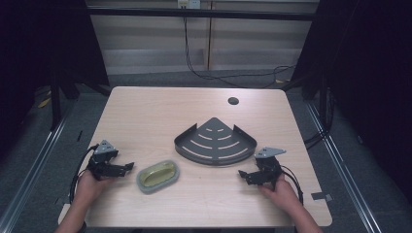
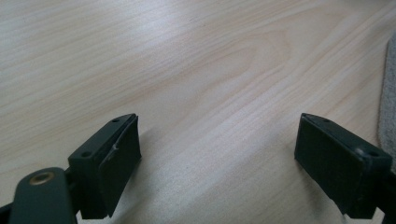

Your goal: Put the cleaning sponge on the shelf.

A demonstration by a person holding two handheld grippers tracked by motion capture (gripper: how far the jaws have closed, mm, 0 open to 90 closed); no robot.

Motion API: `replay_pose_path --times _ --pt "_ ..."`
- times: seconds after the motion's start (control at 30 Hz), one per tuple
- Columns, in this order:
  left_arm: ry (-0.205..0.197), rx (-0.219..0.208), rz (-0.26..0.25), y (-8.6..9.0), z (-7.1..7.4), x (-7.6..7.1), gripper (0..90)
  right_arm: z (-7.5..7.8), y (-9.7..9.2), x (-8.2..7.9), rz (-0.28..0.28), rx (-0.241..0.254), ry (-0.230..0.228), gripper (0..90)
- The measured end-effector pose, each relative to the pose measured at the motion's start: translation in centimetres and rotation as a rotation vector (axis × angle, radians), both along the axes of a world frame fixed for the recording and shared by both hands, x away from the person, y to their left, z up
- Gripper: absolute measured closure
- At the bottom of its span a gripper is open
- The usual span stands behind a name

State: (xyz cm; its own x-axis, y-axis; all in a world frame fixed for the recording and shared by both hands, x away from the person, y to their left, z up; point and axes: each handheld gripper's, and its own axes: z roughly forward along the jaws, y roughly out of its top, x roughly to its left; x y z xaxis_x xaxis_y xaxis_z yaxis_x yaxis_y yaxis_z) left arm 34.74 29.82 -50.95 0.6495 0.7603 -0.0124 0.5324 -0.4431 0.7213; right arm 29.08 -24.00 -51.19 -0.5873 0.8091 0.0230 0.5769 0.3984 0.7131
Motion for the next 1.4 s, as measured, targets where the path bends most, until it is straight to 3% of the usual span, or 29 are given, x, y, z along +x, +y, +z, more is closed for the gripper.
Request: replay_pose_path --times 0.17,0.3,0.37,0.43,0.47,0.5,0.53,0.67,0.77,1.07,1.4 --pt "0.000 0.000 0.001 0.0 0.0 0.0 13.9 0.0 0.0 0.0 0.000 0.000 0.000 10.0" --pt "0.047 0.036 0.010 -0.4 0.6 0.3 16.0 0.0 0.0 0.0 0.001 0.001 0.000 10.0" --pt "0.121 0.095 0.016 -0.9 1.4 0.6 18.5 0.0 0.0 0.0 0.000 0.000 0.000 10.0" --pt "0.131 0.105 0.014 -1.1 1.7 0.6 23.7 0.0 0.0 0.0 0.001 0.002 -0.001 10.0" --pt "0.170 0.140 -0.012 -1.5 2.4 0.6 23.8 0.0 0.0 0.0 0.001 0.004 0.000 10.0" --pt "0.170 0.140 -0.012 -1.5 2.4 0.6 24.4 0.0 0.0 0.0 0.001 0.004 0.000 10.0" --pt "0.205 0.166 -0.048 -1.6 3.3 0.6 24.6 0.0 0.0 -0.1 -0.001 0.004 0.001 10.0" --pt "0.256 0.189 -0.095 -1.9 4.7 0.3 25.8 0.0 0.0 -0.1 -0.001 0.003 0.000 10.0" --pt "0.304 0.234 -0.142 -2.5 5.9 0.0 26.3 0.0 0.0 -0.1 -0.006 0.004 0.006 10.0" --pt "0.374 0.274 -0.215 -4.6 7.6 -0.4 28.4 0.0 0.0 -0.1 -0.006 0.004 0.006 10.0" --pt "0.402 0.318 -0.305 -7.2 9.3 -0.7 31.3 0.0 0.0 -0.1 -0.006 0.005 0.006 10.0"
